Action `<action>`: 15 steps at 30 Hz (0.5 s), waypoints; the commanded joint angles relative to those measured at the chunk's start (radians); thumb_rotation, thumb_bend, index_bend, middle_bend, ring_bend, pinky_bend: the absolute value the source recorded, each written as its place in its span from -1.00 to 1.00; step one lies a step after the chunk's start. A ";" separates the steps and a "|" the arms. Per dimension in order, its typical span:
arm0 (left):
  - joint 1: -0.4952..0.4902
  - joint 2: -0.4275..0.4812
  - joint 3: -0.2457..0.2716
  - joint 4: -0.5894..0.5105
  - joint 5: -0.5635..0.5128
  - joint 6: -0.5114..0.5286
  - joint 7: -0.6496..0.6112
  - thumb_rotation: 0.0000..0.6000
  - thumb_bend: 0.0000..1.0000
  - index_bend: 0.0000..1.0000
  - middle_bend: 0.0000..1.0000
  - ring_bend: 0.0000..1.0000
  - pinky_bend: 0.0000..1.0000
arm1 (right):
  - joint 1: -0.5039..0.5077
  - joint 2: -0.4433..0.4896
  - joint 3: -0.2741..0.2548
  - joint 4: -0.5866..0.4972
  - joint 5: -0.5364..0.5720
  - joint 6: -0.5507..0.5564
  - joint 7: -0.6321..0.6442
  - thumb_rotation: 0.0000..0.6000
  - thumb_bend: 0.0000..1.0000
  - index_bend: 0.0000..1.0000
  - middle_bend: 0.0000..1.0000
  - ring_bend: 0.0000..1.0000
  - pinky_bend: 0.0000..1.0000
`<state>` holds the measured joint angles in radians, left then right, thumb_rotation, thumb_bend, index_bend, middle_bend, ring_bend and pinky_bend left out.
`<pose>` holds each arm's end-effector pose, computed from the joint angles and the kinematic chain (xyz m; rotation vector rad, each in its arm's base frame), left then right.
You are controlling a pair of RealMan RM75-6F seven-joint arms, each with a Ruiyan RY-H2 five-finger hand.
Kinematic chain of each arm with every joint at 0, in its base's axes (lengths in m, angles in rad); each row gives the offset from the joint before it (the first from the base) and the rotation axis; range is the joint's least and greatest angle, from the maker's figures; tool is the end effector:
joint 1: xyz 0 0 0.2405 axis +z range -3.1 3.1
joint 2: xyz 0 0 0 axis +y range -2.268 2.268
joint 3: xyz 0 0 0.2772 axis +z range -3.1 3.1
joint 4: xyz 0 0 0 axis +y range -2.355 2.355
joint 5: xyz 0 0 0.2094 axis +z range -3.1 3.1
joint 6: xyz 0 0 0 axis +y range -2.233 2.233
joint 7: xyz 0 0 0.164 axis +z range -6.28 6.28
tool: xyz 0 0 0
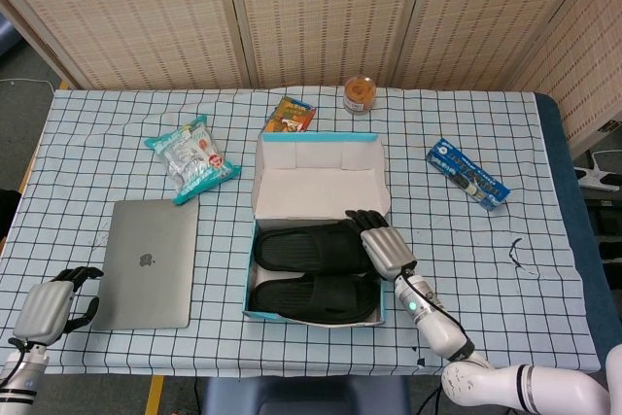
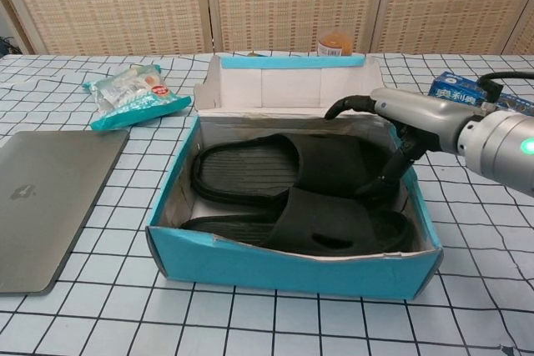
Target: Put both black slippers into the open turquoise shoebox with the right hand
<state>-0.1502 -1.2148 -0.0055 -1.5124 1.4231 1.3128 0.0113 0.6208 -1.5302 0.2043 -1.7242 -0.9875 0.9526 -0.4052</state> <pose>-0.3541 0.2136 0.1173 -1.4755 -1.0432 -0.7668 -0.1556 -0.3234 -0.0300 1.8158 -1.2655 0.9375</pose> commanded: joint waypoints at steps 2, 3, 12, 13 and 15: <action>0.001 -0.001 0.000 0.004 0.003 0.004 0.003 1.00 -0.14 -0.36 -0.36 -0.41 0.10 | 0.004 0.066 -0.004 -0.049 -0.012 -0.050 0.070 1.00 -0.95 -0.81 -0.94 -1.00 -0.96; 0.001 -0.002 0.000 0.004 0.002 0.005 0.000 1.00 -0.14 -0.36 -0.36 -0.41 0.10 | -0.001 0.083 -0.006 -0.063 -0.028 -0.051 0.087 1.00 -0.95 -0.85 -0.94 -1.00 -0.96; 0.006 -0.003 -0.003 0.007 0.025 0.036 -0.002 1.00 -0.14 -0.37 -0.35 -0.40 0.10 | -0.137 0.367 -0.103 -0.234 -0.341 0.025 0.315 1.00 -0.95 -0.85 -0.94 -1.00 -0.96; 0.007 -0.003 -0.002 0.007 0.031 0.041 0.001 1.00 -0.14 -0.37 -0.35 -0.40 0.10 | -0.161 0.406 -0.126 -0.232 -0.383 0.048 0.335 1.00 -0.95 -0.84 -0.94 -1.00 -0.96; 0.008 -0.004 -0.001 0.005 0.037 0.049 0.007 1.00 -0.14 -0.38 -0.35 -0.40 0.10 | -0.203 0.450 -0.161 -0.206 -0.436 0.099 0.339 1.00 -0.95 -0.82 -0.95 -1.00 -0.96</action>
<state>-0.1425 -1.2186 -0.0073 -1.5065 1.4590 1.3606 0.0161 0.4828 -1.1549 0.1010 -1.9233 -1.3429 0.9870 -0.1112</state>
